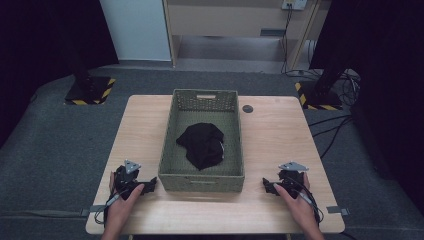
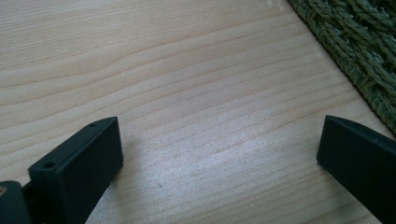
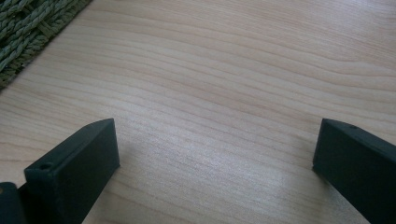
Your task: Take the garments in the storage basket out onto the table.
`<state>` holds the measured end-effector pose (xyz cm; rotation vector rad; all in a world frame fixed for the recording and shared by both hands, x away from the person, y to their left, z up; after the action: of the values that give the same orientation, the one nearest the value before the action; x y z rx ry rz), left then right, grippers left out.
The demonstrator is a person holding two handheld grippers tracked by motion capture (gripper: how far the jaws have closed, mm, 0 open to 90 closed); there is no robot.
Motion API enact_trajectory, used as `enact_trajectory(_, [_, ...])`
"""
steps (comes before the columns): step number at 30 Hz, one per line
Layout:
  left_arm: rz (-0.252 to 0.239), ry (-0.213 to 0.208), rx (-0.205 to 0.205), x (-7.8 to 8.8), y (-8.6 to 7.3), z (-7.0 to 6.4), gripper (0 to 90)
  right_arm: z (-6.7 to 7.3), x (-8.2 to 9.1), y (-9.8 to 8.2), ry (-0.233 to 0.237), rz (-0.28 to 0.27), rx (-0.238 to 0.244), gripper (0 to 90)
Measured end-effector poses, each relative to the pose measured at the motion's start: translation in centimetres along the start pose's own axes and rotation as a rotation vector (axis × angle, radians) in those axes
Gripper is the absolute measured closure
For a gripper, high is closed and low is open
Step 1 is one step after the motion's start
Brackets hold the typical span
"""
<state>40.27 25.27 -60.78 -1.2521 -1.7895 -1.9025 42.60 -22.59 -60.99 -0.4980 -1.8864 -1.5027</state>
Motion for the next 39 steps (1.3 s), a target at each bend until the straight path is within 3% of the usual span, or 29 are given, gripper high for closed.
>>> enact_trajectory(30, [-0.001, 0.0, 0.0, 0.0, 0.0, 0.0, 0.0, 0.01, 0.01, 0.01, 0.001, 0.0, -0.002, 0.3])
enact_trajectory(35, [-0.001, 0.0, 0.0, 0.0, 0.0, 0.0, 0.0, -0.04, 0.13, 0.05, 0.024, -0.006, -0.021, 0.8])
enact_trajectory(39, [0.0, 0.0, 0.0, 0.0, 0.0, 0.0, 0.0, -0.02, 0.12, -0.02, 0.013, -0.003, -0.003, 1.3])
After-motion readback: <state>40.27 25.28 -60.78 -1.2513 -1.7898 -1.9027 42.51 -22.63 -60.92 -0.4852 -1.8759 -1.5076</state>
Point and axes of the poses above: each handheld gripper's, and its own axes: x roughly backward along the jaws, y roughly out of its top, z roughly to its left, the point moved 9 cm from there along -x, roughly forward along the jaws, and after that the axes turned 10 degrees about -y, right-handed, at the moved point
